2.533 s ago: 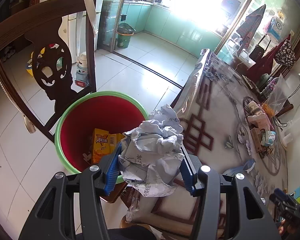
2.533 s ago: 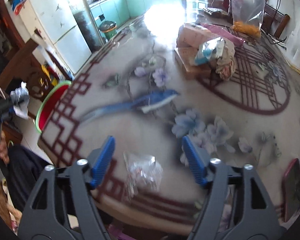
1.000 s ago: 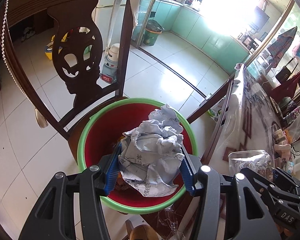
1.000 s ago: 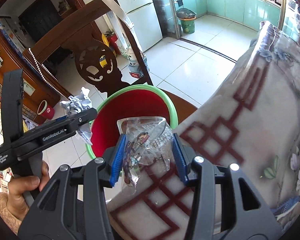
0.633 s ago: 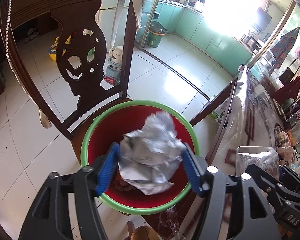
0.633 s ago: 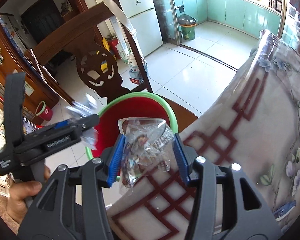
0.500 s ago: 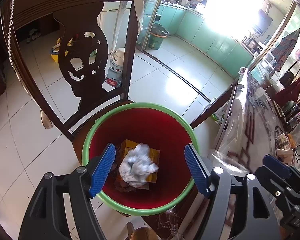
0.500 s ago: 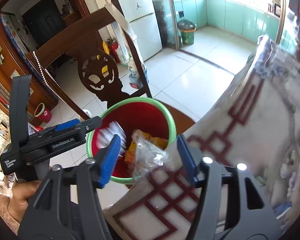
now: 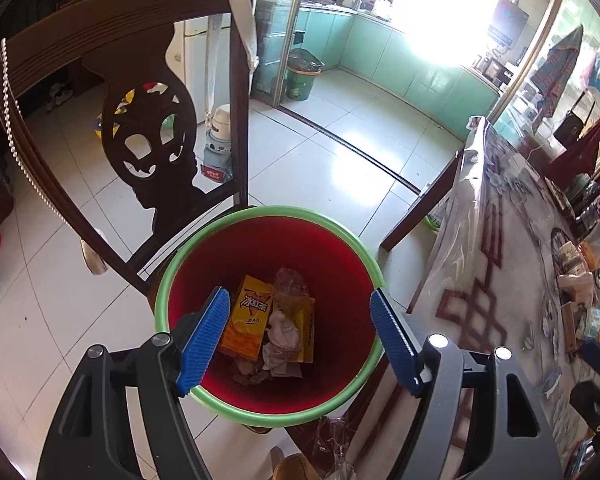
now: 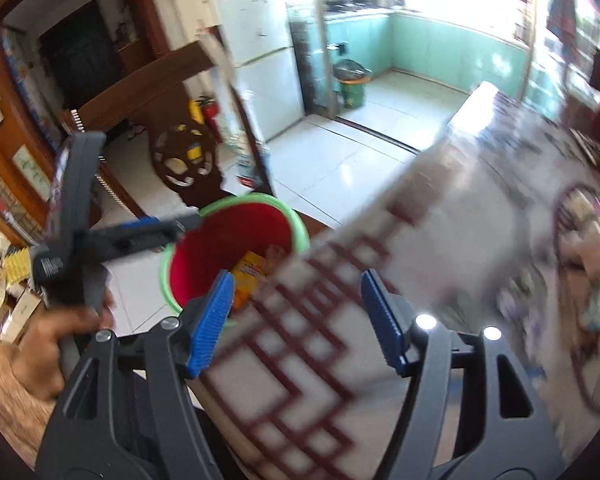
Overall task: Collect trash
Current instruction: 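Grasp the paper bag with red print with the right tool while the left tool returns to the table, then grasp the silver-blue snack wrapper with the left tool while the right tool lifts the paper bag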
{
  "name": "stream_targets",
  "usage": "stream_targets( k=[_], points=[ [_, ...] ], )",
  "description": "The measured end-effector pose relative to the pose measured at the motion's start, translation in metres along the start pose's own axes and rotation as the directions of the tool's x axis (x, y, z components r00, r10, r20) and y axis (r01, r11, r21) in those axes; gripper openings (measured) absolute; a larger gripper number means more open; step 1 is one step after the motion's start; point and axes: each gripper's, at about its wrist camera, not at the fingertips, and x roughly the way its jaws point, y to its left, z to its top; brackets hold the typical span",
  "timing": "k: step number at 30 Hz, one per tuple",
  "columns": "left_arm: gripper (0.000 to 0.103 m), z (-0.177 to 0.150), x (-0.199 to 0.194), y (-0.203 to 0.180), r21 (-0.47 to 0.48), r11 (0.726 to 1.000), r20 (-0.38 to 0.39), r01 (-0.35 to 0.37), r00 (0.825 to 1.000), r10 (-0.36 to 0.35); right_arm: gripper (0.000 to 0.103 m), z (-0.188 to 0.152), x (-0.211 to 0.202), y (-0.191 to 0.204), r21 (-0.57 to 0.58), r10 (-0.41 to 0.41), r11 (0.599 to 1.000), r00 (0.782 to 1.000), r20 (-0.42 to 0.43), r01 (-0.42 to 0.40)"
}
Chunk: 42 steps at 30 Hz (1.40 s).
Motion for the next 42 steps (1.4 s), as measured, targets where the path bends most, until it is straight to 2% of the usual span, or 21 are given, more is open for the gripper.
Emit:
stream_targets(
  k=[4,7,8,13,15,18,22,25,28,29,31,33,35,39,42],
  points=[
    [0.070,-0.001,-0.002,-0.015,0.026,1.000,-0.002,0.017,1.000,-0.017,0.064,-0.033,-0.019,-0.046,0.067,-0.103,0.992,0.995,-0.012,0.104],
    [0.070,-0.002,-0.005,-0.033,0.063,0.997,-0.001,0.032,0.999,-0.032,0.066,-0.056,-0.031,-0.092,0.156,-0.176,0.971,0.984,-0.031,0.179],
    [0.070,-0.003,-0.005,-0.039,0.077,0.996,-0.002,0.035,0.999,-0.035,0.069,-0.064,-0.036,-0.110,0.195,-0.205,0.958,0.978,-0.039,0.209],
    [0.071,-0.008,-0.006,-0.072,0.155,0.987,-0.007,0.044,0.999,-0.043,0.070,-0.085,-0.058,-0.187,0.340,-0.330,0.883,0.943,-0.040,0.323],
    [0.071,-0.010,-0.006,-0.082,0.175,0.984,-0.011,0.045,0.999,-0.044,0.070,-0.087,-0.067,-0.223,0.404,-0.378,0.842,0.925,-0.032,0.358],
    [0.071,-0.013,-0.005,-0.097,0.207,0.977,-0.015,0.040,0.999,-0.038,0.070,-0.088,-0.071,-0.266,0.465,-0.439,0.786,0.897,-0.045,0.408],
    [0.071,-0.016,-0.001,-0.110,0.245,0.969,-0.017,0.022,1.000,-0.018,0.070,-0.088,-0.062,-0.307,0.483,-0.473,0.748,0.876,-0.093,0.455],
    [0.071,-0.017,0.004,-0.117,0.264,0.964,-0.030,0.011,1.000,-0.003,0.070,-0.087,-0.053,-0.321,0.465,-0.460,0.758,0.880,-0.115,0.457],
    [0.071,-0.019,0.009,-0.125,0.285,0.958,-0.041,0.004,0.999,0.008,0.068,-0.086,-0.040,-0.328,0.462,-0.421,0.780,0.900,-0.112,0.422],
    [0.071,-0.019,0.009,-0.127,0.291,0.957,-0.041,0.005,0.999,0.007,0.063,-0.085,-0.038,-0.330,0.466,-0.412,0.784,0.905,-0.105,0.411],
    [0.071,-0.020,0.005,-0.132,0.296,0.955,-0.031,0.031,0.999,-0.023,0.040,-0.082,-0.036,-0.330,0.463,-0.390,0.794,0.915,-0.108,0.393],
    [0.071,-0.020,-0.002,-0.139,0.307,0.950,-0.009,0.053,0.999,-0.053,0.027,-0.081,-0.034,-0.326,0.431,-0.385,0.808,0.914,-0.128,0.401],
    [0.071,-0.023,-0.007,-0.148,0.330,0.942,0.007,0.061,0.998,-0.067,0.023,-0.084,-0.037,-0.320,0.402,-0.386,0.818,0.911,-0.144,0.410],
    [0.071,-0.035,-0.017,-0.179,0.417,0.906,0.018,0.071,0.996,-0.087,0.022,-0.090,-0.067,-0.311,0.446,-0.358,0.815,0.927,-0.114,0.370],
    [0.071,-0.045,-0.023,-0.211,0.445,0.884,-0.005,0.143,0.987,-0.158,0.022,-0.103,-0.095,-0.309,0.511,-0.346,0.791,0.935,-0.081,0.337]
  ],
)
